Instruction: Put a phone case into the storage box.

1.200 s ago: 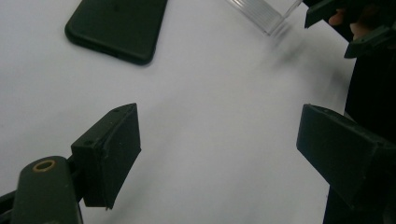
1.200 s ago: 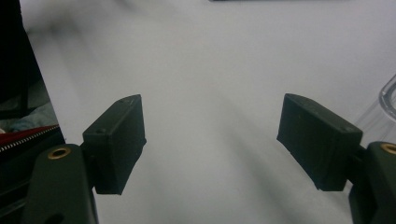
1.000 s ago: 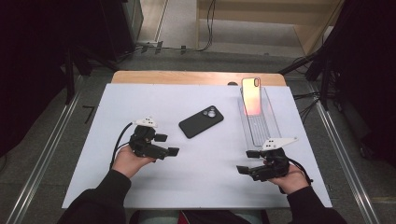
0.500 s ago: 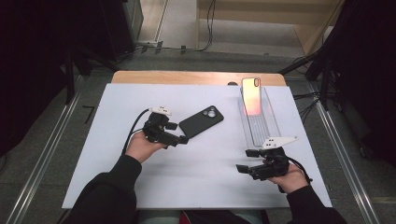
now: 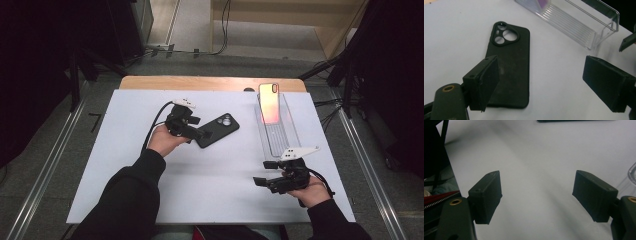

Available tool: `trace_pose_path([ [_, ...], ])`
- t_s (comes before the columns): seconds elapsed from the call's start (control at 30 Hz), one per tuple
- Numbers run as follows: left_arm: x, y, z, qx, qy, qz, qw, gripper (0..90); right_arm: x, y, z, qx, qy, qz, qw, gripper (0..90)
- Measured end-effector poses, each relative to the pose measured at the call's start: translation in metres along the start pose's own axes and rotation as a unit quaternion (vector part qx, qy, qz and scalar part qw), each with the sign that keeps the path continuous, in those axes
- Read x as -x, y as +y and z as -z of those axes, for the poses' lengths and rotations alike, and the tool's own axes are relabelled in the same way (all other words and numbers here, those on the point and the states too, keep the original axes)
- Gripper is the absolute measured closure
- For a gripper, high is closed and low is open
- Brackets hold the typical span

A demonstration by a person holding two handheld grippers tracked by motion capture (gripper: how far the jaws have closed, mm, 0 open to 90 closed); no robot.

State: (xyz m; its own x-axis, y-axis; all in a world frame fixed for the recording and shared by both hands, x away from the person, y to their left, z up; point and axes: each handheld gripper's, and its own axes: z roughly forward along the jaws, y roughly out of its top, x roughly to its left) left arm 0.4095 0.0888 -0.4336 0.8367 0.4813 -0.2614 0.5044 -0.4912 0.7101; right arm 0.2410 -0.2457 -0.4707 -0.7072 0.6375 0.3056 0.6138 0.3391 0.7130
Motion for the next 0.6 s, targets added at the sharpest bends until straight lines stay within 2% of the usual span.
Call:
trace_pose_path([
  [0.17, -0.005, 0.008, -0.012, 0.001, 0.001, -0.009, 1.0000, 11.6, -0.001, -0.001, 0.001, 0.002, 0.003, -0.002, 1.0000, 21.3],
  [0.23, -0.008, 0.010, -0.019, -0.002, -0.001, -0.009, 1.0000, 0.0, -0.001, 0.000, 0.001, 0.004, 0.003, -0.002, 1.0000, 21.3],
  [0.3, -0.011, 0.011, -0.023, 0.005, -0.003, -0.008, 1.0000, 0.0, -0.001, 0.000, 0.001, 0.007, 0.003, -0.001, 1.0000, 21.2],
  [0.37, -0.012, 0.013, -0.027, 0.000, 0.002, -0.002, 1.0000, 0.0, -0.001, 0.000, 0.001, 0.008, 0.005, -0.001, 1.0000, 21.3],
  [0.53, -0.013, 0.017, -0.036, 0.004, 0.005, -0.004, 1.0000, 0.0, 0.000, 0.001, 0.000, 0.006, 0.005, -0.003, 1.0000, 21.2],
  [0.6, -0.014, 0.019, -0.040, -0.003, 0.008, -0.006, 0.9999, 0.0, 0.000, 0.001, 0.000, 0.005, 0.006, -0.004, 1.0000, 21.2],
])
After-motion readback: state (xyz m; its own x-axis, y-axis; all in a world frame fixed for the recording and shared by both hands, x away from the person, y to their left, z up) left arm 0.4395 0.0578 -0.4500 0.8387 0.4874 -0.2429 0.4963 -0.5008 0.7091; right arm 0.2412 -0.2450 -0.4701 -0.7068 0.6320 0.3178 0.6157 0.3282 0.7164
